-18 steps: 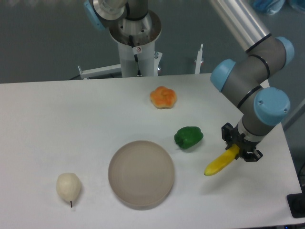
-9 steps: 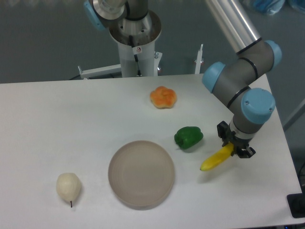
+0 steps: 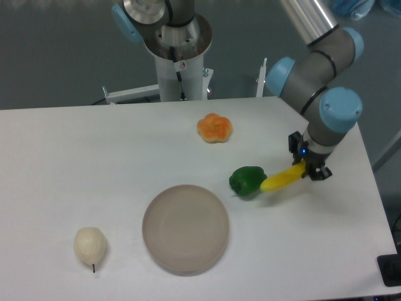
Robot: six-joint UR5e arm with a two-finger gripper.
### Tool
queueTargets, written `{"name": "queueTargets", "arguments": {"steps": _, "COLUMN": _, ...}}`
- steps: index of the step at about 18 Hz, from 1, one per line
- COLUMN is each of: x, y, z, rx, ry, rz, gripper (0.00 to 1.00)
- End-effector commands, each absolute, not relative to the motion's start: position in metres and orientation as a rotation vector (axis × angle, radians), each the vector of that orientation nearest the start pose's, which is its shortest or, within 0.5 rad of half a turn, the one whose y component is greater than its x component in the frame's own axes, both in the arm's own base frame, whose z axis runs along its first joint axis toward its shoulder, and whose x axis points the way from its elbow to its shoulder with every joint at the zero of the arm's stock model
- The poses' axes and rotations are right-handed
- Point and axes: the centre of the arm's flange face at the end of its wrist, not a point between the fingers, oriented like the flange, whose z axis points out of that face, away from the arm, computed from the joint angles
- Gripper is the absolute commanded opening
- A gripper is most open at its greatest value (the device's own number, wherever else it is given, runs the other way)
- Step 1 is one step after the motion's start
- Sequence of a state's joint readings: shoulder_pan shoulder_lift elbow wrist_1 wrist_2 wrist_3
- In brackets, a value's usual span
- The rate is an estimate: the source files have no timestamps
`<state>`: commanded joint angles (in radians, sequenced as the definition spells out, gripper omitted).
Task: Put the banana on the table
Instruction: 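Carry the banana past the green pepper toward the orange bread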
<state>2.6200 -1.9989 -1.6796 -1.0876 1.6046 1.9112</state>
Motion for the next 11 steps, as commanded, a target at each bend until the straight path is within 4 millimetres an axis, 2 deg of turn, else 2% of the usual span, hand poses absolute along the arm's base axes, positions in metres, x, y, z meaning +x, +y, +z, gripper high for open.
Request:
{"name": "queueTargets", "arguments": {"steps": 1, "x": -0.455, "y": 0.412, "z": 0.249, "rx": -2.88, "ry": 1.334, "rz": -0.078, "gripper": 0.04}}
{"name": "queueTargets", "arguments": {"steps": 3, "x": -0.428, "y": 0.413, "z": 0.263, "rx": -2.858, "ry": 1.333, "rz": -0.068, "gripper": 0.04}}
{"name": "queueTargets", "arguments": {"steps": 4, "x": -0.401, "y": 0.422, "z": 0.266, "rx": -2.812, "ry": 1.344, "rz": -0.082, "gripper": 0.04}}
{"name": "queueTargets", "arguments": {"steps": 6, "x": -0.348, "y": 0.423, "z": 0.275, "rx": -2.797, "ry": 1.326, "rz": -0.09, "gripper": 0.04}}
{"name": "queueTargets", "arguments": {"steps": 7, "x": -0.328, "y": 0.431, "z": 0.276, "rx": -2.797, "ry": 1.329, "rz": -0.093, "gripper": 0.04}}
{"name": "queueTargets", "arguments": {"steps": 9, "x": -0.288, "y": 0.45, "z": 0.287, "rx": -2.815, "ry": 1.301, "rz": -0.072, "gripper": 0.04}}
{"name": "queueTargets", "arguments": {"steps": 10, "x": -0.269, "y": 0.46, "z": 0.286, "rx": -2.833, "ry": 1.26, "rz": -0.079, "gripper": 0.04}}
{"name": "queueTargets", "arguments": {"steps": 11, "x": -0.236, "y": 0.478, "z": 0.286, "rx": -2.852, "ry": 1.229, "rz": -0.081, "gripper": 0.04}}
